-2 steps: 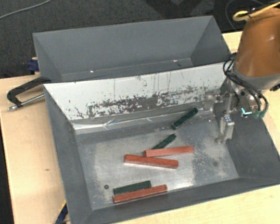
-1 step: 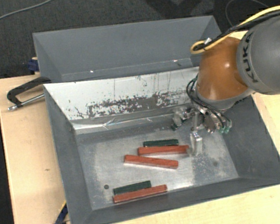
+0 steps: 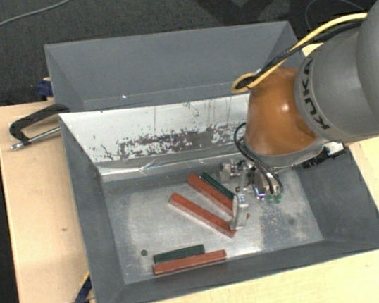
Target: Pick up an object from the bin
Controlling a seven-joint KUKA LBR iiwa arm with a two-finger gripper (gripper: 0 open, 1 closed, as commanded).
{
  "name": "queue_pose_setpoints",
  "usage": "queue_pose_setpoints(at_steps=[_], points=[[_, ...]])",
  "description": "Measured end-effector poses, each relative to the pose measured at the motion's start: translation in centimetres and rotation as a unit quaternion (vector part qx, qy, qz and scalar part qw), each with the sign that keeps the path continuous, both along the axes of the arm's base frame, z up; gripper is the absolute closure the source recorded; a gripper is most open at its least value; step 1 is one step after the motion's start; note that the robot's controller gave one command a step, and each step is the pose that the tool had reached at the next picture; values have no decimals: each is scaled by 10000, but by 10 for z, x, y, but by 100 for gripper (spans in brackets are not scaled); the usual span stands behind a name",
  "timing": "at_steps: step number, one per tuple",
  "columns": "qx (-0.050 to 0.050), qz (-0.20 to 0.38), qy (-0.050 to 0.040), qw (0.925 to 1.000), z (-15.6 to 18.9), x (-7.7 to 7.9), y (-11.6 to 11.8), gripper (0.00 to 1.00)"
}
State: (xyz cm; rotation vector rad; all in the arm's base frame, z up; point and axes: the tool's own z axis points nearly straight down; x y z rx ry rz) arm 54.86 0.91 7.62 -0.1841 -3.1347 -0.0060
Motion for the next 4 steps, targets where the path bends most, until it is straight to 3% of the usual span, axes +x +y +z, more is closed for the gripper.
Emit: queue_pose_setpoints(at_steps=[1,2,3,4], points=[[-14,-11,-11,10000,0,1,-3,100],[-9,-74,-81,9999,151,9,20,100],[-16,681,0,9977,76,17,28,100],[-19,817,-88,9966,160,27,27,100]])
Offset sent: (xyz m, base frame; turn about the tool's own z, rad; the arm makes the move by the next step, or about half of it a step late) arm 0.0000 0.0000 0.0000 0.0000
